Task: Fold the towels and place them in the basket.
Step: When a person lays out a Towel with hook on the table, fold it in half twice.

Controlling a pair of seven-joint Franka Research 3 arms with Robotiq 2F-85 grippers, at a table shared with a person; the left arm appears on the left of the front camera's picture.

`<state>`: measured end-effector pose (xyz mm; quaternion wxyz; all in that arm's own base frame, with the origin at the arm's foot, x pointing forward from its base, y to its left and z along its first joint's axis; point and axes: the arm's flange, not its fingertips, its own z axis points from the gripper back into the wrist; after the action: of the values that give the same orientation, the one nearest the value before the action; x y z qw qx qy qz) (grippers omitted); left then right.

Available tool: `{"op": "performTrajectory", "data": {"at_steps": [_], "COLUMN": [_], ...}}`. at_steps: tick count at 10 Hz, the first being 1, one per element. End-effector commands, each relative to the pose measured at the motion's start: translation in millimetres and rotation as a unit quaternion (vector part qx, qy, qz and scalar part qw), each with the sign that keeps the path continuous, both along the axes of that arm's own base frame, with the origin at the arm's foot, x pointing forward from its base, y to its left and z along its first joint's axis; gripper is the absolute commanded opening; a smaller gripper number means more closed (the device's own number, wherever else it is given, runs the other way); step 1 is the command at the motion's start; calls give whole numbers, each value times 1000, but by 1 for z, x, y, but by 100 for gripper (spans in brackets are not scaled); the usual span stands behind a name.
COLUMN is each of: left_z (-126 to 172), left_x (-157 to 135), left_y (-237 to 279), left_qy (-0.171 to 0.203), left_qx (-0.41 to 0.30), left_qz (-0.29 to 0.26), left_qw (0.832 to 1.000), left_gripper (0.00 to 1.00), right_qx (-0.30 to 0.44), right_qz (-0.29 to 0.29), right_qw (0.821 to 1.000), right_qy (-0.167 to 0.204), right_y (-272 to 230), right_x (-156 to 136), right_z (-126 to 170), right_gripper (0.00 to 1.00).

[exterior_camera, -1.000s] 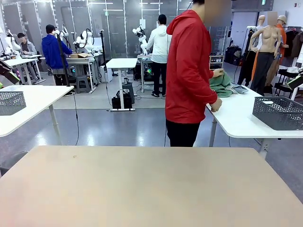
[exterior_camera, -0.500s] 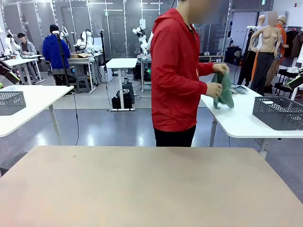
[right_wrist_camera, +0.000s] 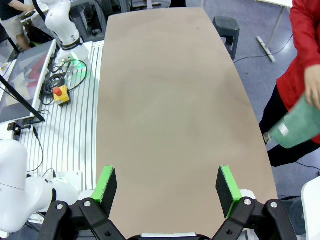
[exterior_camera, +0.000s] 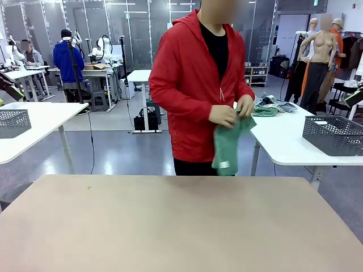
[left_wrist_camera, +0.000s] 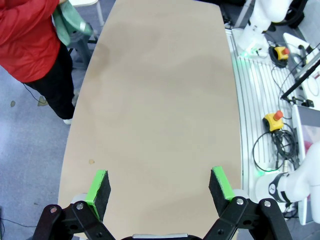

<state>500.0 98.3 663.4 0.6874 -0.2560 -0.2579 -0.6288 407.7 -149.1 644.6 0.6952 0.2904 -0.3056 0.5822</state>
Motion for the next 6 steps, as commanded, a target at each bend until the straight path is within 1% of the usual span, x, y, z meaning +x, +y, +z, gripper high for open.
{"op": "performTrajectory", "data": {"at_steps": [1,6], "left_z": [0,0], "left_x": [0,0], "left_y": [0,0], "left_qy": [-2,-2], "left_qx": [0,0], "left_qz": [-1,-1], "left_qw": [1000,1000], "left_gripper": [100,100], "right_qx": [2,2], "right_qz": [2,2], "right_qw": [1000,1000], "right_qy": [-1,-1], "right_y": [0,0], "right_x": [0,0], "right_z": [0,0], "right_gripper": [100,100]}}
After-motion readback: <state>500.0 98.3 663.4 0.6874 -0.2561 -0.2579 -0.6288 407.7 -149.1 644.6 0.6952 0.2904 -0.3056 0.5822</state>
